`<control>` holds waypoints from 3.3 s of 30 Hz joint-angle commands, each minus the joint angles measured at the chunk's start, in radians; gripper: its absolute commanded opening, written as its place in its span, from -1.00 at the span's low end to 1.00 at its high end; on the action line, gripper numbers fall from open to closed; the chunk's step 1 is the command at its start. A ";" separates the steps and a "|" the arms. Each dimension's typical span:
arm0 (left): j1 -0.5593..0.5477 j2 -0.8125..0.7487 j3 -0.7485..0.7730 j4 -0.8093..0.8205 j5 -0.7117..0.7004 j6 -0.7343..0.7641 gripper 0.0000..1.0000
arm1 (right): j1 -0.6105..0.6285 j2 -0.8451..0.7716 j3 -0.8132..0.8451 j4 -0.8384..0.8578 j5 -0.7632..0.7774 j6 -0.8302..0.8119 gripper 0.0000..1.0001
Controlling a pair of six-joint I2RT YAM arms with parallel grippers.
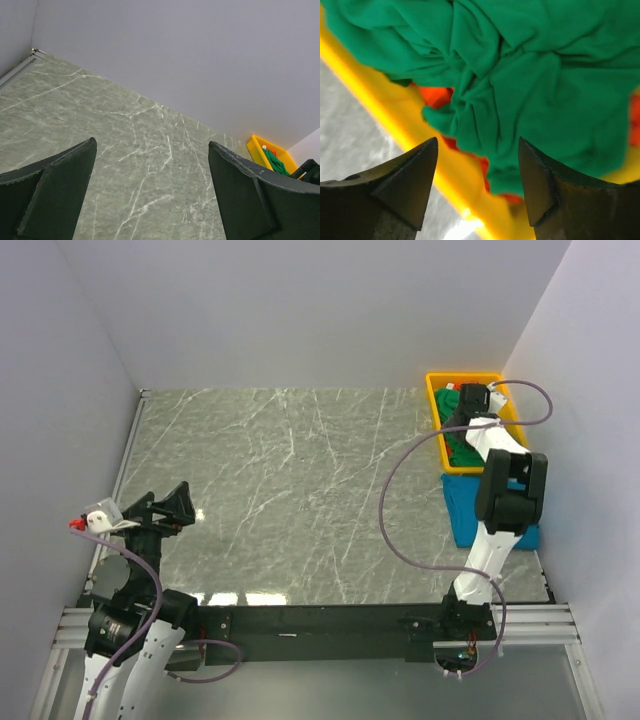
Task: Fold and stack the t-shirts
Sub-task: Grab the tshirt from the pile, then move the tshirt to the center of the board, then flatten the tshirt out
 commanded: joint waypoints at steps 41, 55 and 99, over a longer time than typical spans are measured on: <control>0.003 0.072 0.019 -0.011 0.022 -0.004 0.99 | 0.821 -0.368 0.293 0.039 -0.475 -0.042 0.29; 0.006 0.296 0.033 -0.033 0.096 -0.025 0.99 | 0.695 -0.430 -0.208 -0.013 -0.345 -0.101 0.45; 0.126 0.989 -0.054 -0.119 0.281 -0.426 0.74 | 0.302 -0.033 -0.212 0.190 -0.465 0.112 -0.94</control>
